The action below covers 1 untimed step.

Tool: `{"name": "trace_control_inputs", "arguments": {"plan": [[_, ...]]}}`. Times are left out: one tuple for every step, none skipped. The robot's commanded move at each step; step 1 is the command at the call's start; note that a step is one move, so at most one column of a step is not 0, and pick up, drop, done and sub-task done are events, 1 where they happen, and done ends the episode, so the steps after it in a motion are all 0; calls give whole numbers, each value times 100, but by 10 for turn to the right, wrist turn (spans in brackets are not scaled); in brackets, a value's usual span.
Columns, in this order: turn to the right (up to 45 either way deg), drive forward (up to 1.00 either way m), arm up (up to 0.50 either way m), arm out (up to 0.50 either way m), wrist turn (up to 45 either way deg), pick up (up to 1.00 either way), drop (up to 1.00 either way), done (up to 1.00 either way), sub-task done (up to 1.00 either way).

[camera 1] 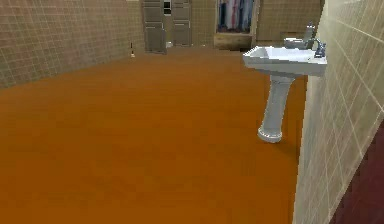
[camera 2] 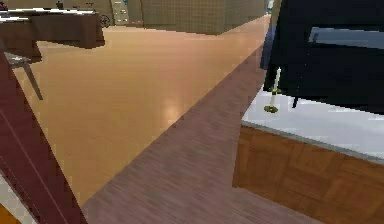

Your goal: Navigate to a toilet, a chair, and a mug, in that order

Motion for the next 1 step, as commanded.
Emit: {"name": "trace_control_inputs", "arguments": {"plan": [[270, 0, 0, 0, 0, 0, 0, 0, 0]]}}
